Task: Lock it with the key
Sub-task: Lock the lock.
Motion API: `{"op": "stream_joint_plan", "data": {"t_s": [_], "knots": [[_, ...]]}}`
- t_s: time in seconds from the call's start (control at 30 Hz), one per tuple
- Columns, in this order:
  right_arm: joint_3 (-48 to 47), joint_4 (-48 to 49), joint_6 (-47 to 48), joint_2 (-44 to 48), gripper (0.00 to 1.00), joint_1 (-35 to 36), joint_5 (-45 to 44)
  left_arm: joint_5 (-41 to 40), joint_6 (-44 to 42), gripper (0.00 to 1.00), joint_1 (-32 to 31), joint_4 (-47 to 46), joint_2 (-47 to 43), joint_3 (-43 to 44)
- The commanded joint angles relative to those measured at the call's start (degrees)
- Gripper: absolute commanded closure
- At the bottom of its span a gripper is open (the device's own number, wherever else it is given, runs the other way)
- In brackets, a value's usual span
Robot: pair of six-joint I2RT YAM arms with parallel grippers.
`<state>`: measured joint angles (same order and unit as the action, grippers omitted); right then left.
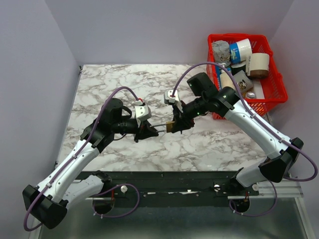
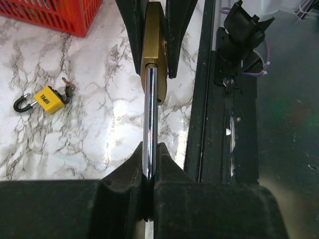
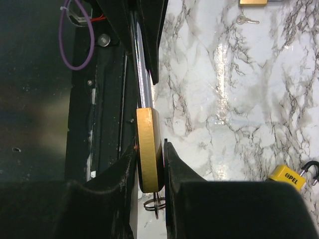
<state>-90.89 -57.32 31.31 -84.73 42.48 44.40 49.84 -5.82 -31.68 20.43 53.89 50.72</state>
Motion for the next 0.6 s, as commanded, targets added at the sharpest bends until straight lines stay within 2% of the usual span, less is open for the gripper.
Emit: {"op": "stream_joint_plan", "data": {"t_s": [0.0, 0.23, 0.57], "knots": [[-1.7, 15.7, -7.0, -2.6, 0.99, 5.9, 5.8, -4.1, 3.9, 1.00, -3.9, -16.6, 2.3, 0.6], [-1.8, 19.2, -10.4, -3.3, 0.99, 6.9, 7.3, -4.1, 7.5, 1.00, -5.0, -22.1, 3.8, -0.4], [-1.9, 20.0, -9.1, -3.6, 0.99, 9.1, 5.3, -4.1, 12.2, 1.00, -6.6, -26.8, 5.6, -1.0]]}}
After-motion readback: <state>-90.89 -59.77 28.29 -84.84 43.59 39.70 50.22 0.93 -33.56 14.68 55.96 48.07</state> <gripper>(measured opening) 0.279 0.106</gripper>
